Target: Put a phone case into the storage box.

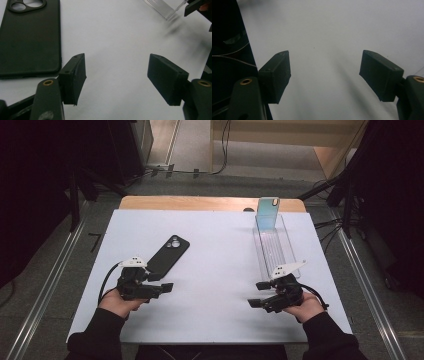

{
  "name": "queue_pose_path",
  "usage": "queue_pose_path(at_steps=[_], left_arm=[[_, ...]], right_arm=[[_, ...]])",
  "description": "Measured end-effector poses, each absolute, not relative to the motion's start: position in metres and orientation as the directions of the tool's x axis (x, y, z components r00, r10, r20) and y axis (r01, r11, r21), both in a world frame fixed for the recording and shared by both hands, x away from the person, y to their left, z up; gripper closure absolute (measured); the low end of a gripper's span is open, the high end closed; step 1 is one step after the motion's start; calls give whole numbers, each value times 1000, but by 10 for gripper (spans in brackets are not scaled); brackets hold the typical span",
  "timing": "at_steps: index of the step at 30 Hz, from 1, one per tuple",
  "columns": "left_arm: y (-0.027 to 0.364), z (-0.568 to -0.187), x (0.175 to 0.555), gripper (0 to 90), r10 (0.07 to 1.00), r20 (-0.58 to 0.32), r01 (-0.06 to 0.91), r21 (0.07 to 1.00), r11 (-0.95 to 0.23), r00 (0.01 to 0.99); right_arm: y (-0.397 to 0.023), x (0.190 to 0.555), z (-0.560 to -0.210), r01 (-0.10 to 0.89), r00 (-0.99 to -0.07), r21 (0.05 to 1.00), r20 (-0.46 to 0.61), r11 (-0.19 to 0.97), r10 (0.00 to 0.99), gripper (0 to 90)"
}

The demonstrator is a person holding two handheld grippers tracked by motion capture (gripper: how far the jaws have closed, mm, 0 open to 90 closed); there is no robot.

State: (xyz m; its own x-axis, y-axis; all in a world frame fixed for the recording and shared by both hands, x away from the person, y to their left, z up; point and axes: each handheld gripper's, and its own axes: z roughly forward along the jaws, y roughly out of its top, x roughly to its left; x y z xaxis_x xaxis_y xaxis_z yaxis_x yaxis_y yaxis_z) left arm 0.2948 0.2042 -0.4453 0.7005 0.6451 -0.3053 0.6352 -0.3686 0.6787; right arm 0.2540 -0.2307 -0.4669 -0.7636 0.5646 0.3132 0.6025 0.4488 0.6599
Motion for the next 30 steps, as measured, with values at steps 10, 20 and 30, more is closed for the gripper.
queue_pose_path(at_steps=[10, 20, 30], left_arm=[[214, -441, 301, 252, 663, -253, 603, 705, -373, 705], [218, -441, 322, 252, 695, -217, 598, 711, -369, 686], [210, -437, 346, 251, 711, -215, 601, 719, -348, 669]], right_arm=[[-231, 254, -469, 603, -766, 653, 313, 459, 561, 230], [-229, 255, -471, 607, -763, 646, 310, 463, 567, 230], [-231, 253, -471, 612, -759, 645, 315, 458, 570, 230]])
